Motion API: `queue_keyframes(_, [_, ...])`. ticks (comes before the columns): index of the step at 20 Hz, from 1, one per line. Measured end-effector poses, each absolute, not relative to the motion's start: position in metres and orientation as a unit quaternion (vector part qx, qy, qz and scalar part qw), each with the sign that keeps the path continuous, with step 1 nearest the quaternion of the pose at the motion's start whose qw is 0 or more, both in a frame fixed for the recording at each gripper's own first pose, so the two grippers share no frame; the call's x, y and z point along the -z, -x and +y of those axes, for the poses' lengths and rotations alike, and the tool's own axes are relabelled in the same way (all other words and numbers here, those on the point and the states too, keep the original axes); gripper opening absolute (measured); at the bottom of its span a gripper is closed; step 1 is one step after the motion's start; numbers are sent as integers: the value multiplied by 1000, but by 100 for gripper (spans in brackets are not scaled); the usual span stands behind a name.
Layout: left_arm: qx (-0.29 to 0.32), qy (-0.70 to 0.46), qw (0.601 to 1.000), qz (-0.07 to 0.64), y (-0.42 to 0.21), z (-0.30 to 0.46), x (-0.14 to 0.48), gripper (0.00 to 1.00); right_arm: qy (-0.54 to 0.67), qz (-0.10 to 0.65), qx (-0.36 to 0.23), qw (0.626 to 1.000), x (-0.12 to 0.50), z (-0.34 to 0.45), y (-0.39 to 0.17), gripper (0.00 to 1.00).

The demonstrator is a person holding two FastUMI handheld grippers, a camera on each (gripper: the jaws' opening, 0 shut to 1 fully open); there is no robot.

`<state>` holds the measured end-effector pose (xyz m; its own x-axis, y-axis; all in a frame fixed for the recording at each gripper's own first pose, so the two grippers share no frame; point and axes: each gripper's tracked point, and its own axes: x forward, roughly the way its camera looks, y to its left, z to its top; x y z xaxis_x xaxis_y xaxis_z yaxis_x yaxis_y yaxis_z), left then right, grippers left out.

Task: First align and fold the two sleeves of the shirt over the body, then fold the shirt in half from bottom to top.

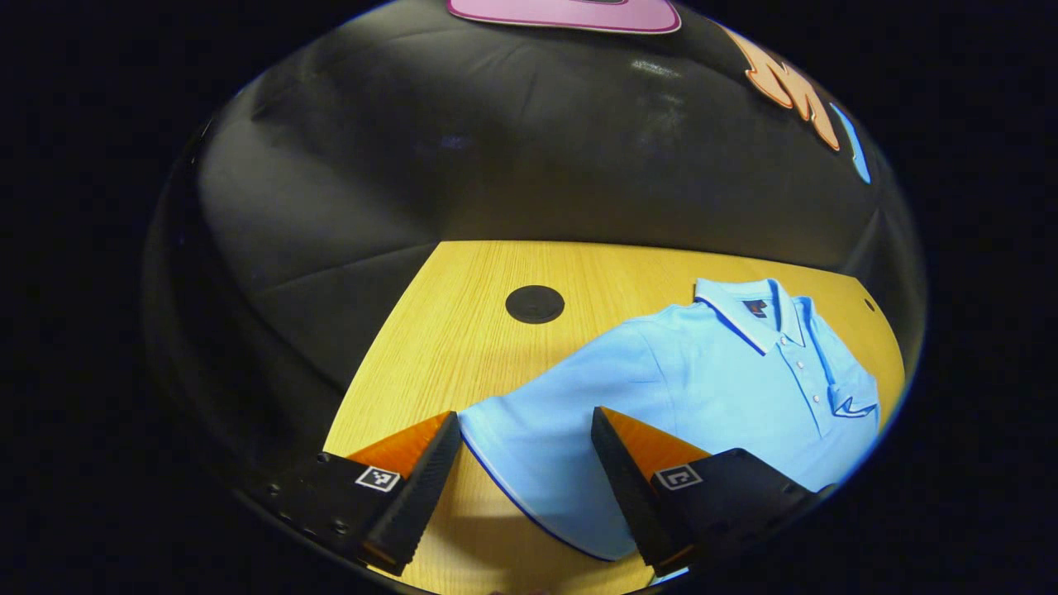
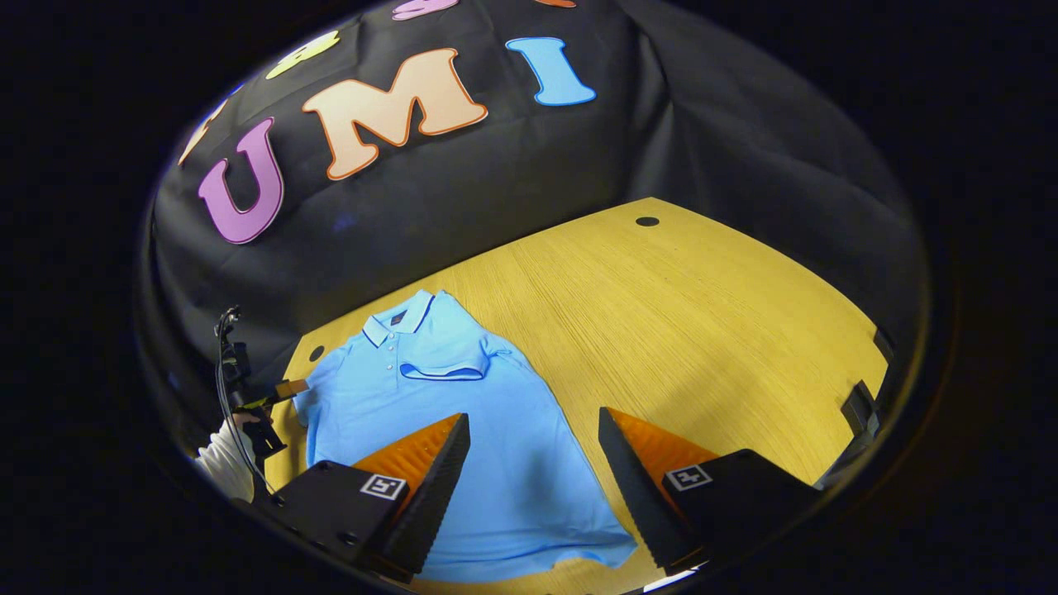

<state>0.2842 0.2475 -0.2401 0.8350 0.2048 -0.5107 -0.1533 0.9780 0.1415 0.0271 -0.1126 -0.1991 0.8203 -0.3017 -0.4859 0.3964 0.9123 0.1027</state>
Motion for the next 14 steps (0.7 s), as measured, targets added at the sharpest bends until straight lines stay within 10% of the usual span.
queue_keyframes(8, [-73,-46,957,276,-289,239,245,78,-101,240,174,950,198,-101,-43,98])
queue_keyframes(14, [-61,-43,956,285,-291,223,247,2,-98,242,176,949,200,-103,-43,98])
